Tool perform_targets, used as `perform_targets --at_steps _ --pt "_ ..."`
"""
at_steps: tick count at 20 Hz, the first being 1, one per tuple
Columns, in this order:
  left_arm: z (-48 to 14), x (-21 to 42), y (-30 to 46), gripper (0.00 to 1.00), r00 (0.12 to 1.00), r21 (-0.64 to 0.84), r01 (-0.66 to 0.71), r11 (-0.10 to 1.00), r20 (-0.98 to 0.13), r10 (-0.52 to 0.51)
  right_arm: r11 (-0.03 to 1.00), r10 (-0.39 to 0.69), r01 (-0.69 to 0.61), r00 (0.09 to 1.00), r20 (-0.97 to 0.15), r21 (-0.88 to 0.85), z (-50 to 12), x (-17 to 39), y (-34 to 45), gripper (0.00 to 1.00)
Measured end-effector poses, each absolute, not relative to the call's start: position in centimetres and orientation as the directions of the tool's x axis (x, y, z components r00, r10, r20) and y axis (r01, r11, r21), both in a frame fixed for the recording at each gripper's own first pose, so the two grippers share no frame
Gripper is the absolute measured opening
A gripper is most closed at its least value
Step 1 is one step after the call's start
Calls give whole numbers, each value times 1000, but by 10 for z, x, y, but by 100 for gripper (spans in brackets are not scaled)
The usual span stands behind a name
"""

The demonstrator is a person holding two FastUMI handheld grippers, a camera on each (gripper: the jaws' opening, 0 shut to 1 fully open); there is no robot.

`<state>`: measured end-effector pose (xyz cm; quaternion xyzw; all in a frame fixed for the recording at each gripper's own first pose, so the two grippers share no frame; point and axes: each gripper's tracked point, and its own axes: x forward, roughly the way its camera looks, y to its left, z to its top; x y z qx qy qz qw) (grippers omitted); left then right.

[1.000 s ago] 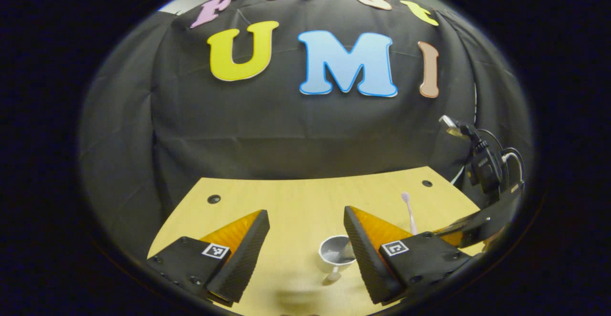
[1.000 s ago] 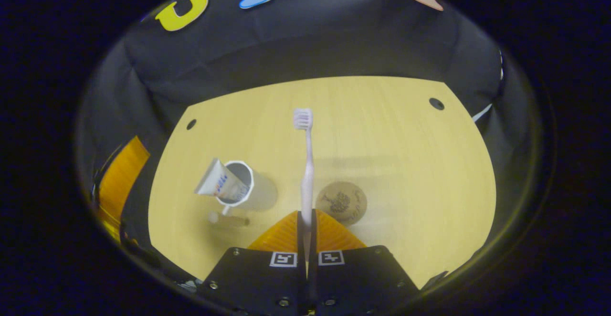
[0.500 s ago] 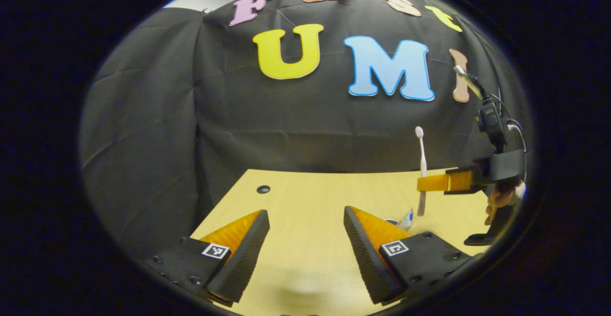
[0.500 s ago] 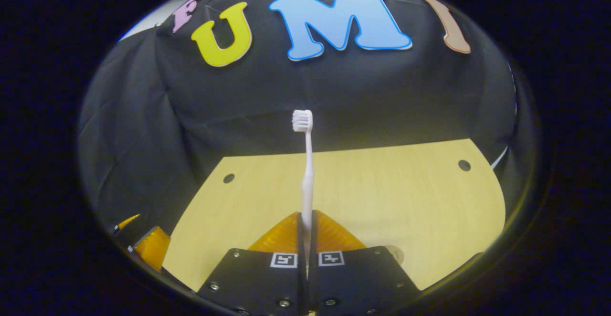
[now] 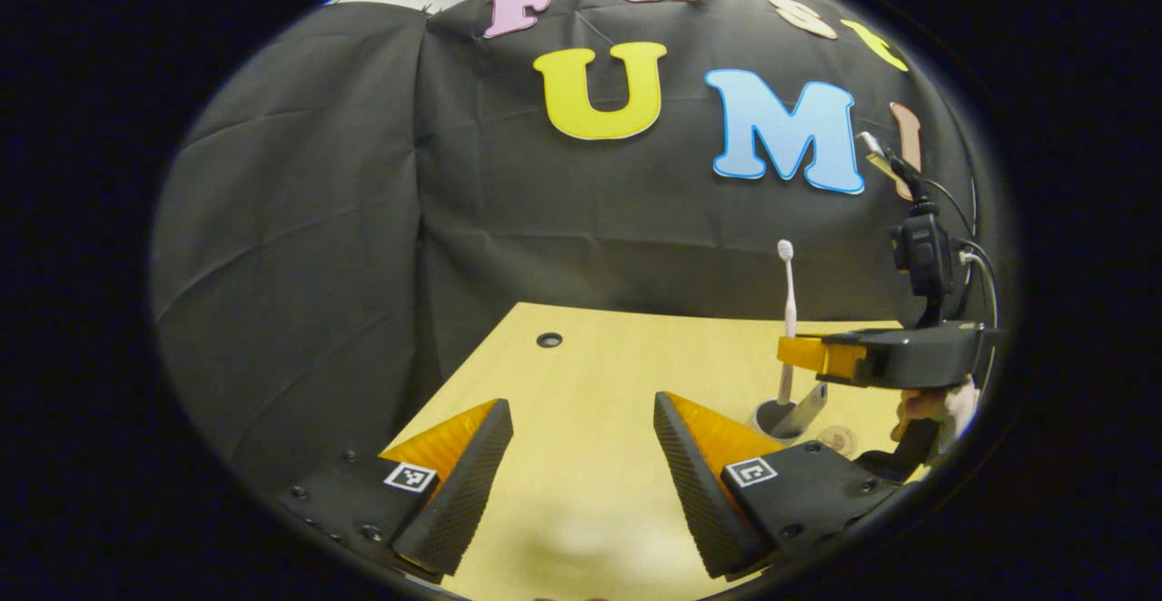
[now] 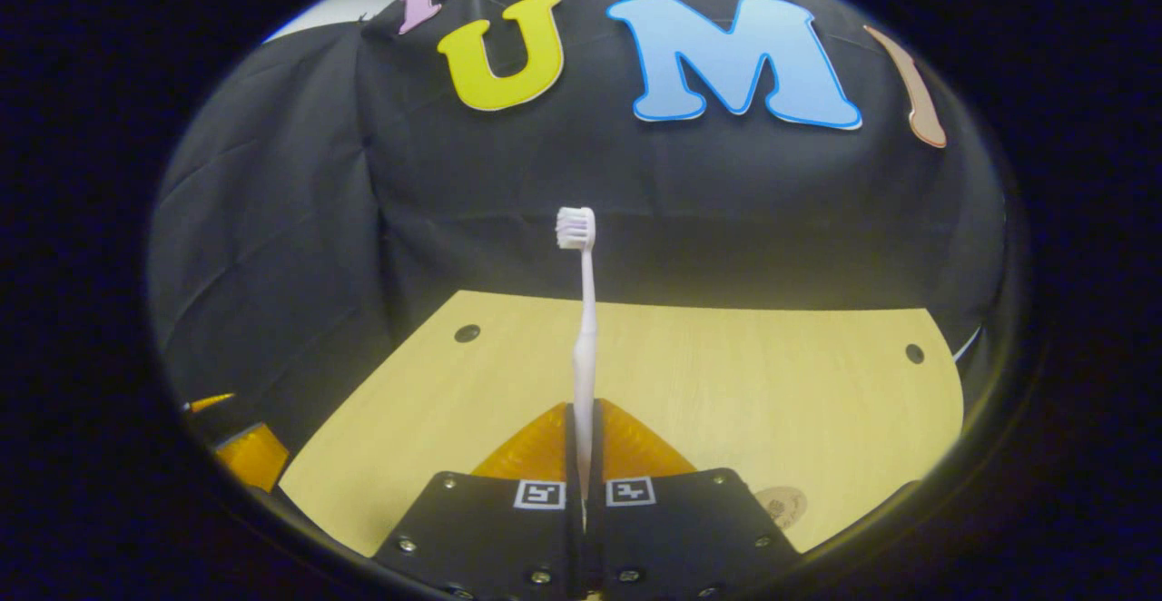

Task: Put the toothbrush and toothpaste on the desktop into the cup, then pick up the cup and place it on the coaster on the desktop.

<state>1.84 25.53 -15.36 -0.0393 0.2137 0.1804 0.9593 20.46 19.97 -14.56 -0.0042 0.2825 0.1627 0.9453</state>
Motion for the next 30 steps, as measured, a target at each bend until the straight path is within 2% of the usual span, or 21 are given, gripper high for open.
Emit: perform_targets --at_steps 6,14,17,19,20,21,22,25,28,30 --pt "-162 3 266 99 827 9 -378 926 -447 342 957 252 -290 796 -551 19 -180 195 188 2" --pt "-169 -4 265 99 815 10 -386 922 -464 346 965 209 -257 884 -419 -60 -167 186 182 4" --pt "-172 -3 263 99 814 10 -380 925 -471 339 969 197 -240 900 -389 -65 -161 178 172 10" --pt "-173 -1 259 99 815 6 -375 927 -474 333 973 181 -220 913 -365 -66 -157 173 166 21" --pt "-174 -1 257 99 816 4 -373 928 -474 330 976 169 -206 921 -351 -68 -154 173 161 21" --pt "-174 0 257 99 817 3 -370 929 -474 327 978 167 -200 922 -349 -59 -154 171 159 29" --pt "-175 -1 256 99 817 3 -368 930 -475 325 979 163 -195 921 -353 -56 -155 168 157 32" --pt "-172 1 252 99 825 2 -359 933 -468 319 983 148 -176 927 -345 -51 -149 163 147 34" --pt "-168 1 249 99 831 4 -355 935 -458 317 989 126 -146 939 -319 -39 -133 162 132 31" --pt "-167 3 247 99 836 -1 -351 936 -451 313 991 121 -131 937 -327 -9 -128 168 122 34"
